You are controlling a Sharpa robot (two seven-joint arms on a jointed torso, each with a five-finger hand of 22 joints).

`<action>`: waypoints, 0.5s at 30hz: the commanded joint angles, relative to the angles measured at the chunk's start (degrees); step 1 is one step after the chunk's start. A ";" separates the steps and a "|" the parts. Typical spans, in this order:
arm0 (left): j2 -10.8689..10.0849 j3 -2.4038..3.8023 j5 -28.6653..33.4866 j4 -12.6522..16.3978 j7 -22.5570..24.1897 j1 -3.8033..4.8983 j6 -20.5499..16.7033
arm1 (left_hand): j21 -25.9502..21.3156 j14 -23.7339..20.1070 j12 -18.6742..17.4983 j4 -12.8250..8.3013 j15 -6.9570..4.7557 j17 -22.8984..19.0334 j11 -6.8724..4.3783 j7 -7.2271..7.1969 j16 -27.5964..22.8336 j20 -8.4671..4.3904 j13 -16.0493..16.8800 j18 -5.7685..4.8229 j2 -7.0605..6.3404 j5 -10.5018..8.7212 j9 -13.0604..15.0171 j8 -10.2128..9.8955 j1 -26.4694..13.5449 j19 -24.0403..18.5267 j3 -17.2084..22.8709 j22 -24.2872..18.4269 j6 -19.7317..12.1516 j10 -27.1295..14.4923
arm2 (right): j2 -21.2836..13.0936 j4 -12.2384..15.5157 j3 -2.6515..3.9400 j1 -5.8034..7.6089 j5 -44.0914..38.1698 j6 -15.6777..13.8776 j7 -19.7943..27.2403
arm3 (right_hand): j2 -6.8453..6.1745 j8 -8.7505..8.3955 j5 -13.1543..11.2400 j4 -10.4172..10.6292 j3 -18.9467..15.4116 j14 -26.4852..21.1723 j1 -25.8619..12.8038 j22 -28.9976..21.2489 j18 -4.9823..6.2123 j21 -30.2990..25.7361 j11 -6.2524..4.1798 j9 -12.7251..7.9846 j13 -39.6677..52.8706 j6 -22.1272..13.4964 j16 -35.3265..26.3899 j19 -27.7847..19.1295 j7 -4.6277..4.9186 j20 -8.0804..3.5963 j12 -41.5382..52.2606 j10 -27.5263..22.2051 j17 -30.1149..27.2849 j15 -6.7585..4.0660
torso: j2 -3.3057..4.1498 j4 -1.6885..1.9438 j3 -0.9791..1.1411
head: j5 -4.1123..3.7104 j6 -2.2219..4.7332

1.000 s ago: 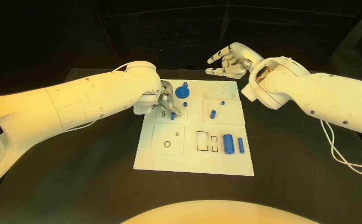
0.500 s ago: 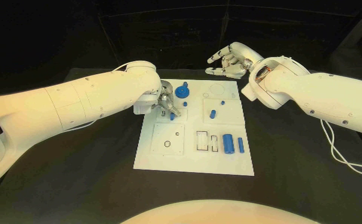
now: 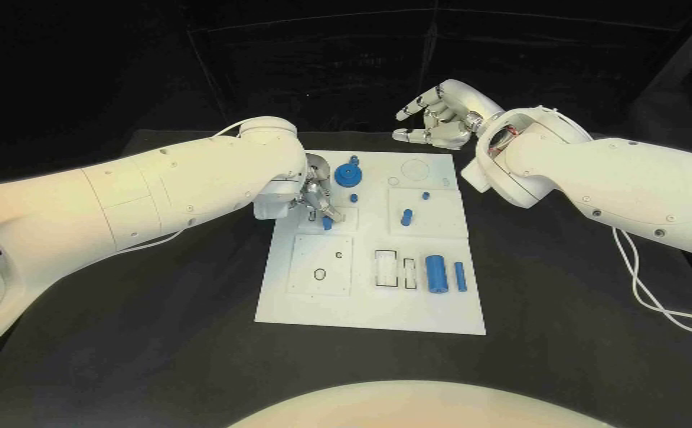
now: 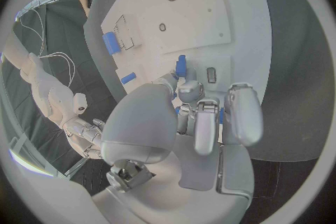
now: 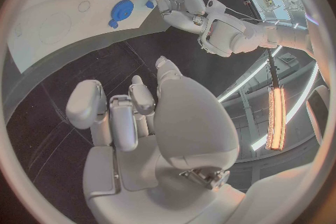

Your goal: Assemble the parts on the task board

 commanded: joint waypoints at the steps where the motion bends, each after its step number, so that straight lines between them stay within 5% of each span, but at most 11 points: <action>1: -0.40 0.02 1.36 0.53 0.79 0.03 -1.11 | 0.03 5.97 -0.18 -5.20 -0.36 15.09 -0.19 -0.22 0.18 -0.43 0.20 -0.80 -1.68 0.22 1.10 0.70 -1.05 0.01 7.86 0.22 -0.11 0.22 | 0.06 0.04 0.04 0.12 0.07 0.24 0.50 | 0.60 0.21 -0.13 0.02 -0.24 3.60 -0.13 -0.02 0.81 -0.26 -0.15 0.06 0.01 0.38 -0.32 -0.12 0.12 -0.01 -0.06 -0.07 4.77 -0.28 | 0.00 0.02 -0.02 | -0.03 -0.02; 15: -4.26 0.08 3.95 4.63 4.30 -0.01 -10.15 | 0.17 5.97 1.49 -8.72 -0.47 15.09 -0.30 -0.23 0.18 -0.52 2.25 -0.87 -4.74 0.09 4.69 3.22 -4.74 0.27 18.73 0.96 -1.04 1.95 | -0.10 -0.22 0.04 0.12 0.07 0.06 0.65 | 0.64 0.26 -0.10 0.02 -0.29 3.60 -0.14 -0.01 0.81 -0.26 -0.16 0.07 -0.01 0.43 -0.34 -0.11 0.11 -0.01 -0.07 -0.07 4.73 -0.29 | 0.00 0.09 -0.03 | -0.11 -0.13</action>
